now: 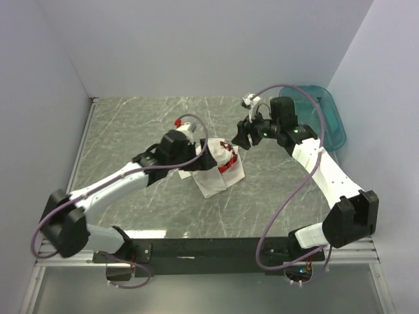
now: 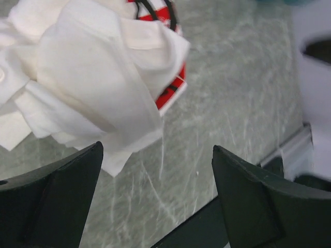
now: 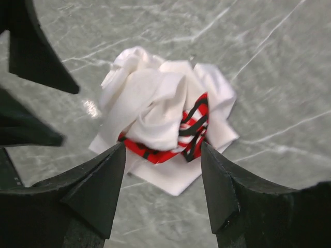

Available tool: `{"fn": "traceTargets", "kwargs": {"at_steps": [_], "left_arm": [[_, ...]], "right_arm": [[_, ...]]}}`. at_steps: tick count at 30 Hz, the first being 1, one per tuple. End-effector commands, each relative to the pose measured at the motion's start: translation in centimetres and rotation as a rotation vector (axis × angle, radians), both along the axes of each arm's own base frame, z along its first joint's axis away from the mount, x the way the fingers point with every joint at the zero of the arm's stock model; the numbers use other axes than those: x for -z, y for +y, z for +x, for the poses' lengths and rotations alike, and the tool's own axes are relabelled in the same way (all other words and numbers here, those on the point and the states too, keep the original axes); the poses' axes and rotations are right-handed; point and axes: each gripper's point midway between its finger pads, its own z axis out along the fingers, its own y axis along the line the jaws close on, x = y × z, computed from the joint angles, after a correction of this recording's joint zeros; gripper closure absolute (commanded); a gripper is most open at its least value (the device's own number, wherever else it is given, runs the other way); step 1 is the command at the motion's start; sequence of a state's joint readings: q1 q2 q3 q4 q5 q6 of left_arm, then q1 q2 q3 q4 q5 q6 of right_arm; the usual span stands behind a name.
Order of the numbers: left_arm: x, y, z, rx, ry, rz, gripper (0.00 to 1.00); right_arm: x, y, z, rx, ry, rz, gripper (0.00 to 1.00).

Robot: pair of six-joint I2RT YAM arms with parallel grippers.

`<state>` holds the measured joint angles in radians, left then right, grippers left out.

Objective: Fold and stack the t-shirts
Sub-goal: Flatten the tshirt out

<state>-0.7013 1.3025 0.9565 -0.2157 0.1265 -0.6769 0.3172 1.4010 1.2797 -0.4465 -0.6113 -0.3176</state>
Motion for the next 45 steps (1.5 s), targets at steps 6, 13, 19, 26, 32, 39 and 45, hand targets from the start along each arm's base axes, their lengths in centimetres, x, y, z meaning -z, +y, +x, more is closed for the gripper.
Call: {"fn": "traceTargets", "kwargs": {"at_steps": [6, 13, 19, 26, 32, 39, 45], "left_arm": [[3.5, -1.9, 5.8, -0.364, 0.059, 0.227, 0.15], [4.5, -2.1, 7.2, -0.389, 0.022, 0.357, 0.43], [5.7, -3.0, 6.7, -0.353, 0.009, 0.463, 0.69], [5.6, -2.7, 6.4, -0.342, -0.025, 0.511, 0.77], [2.8, -2.4, 6.5, -0.354, -0.095, 0.484, 1.00], [-5.6, -2.0, 5.6, -0.301, -0.242, 0.309, 1.00], [-10.5, -1.8, 4.5, -0.225, -0.308, 0.237, 1.00]], "right_arm": [[-0.5, -3.0, 0.3, 0.150, 0.092, 0.221, 0.34], [0.1, -5.2, 0.2, 0.177, 0.119, 0.261, 0.35], [1.3, -4.9, 0.1, 0.158, 0.167, 0.261, 0.37], [3.1, -4.8, 0.0, 0.138, 0.234, 0.237, 0.37], [7.2, -5.1, 0.6, 0.149, 0.359, 0.160, 0.40], [11.0, -4.5, 1.0, 0.175, 0.452, 0.061, 0.44], [12.6, -3.5, 0.7, 0.163, 0.469, -0.001, 0.44]]}}
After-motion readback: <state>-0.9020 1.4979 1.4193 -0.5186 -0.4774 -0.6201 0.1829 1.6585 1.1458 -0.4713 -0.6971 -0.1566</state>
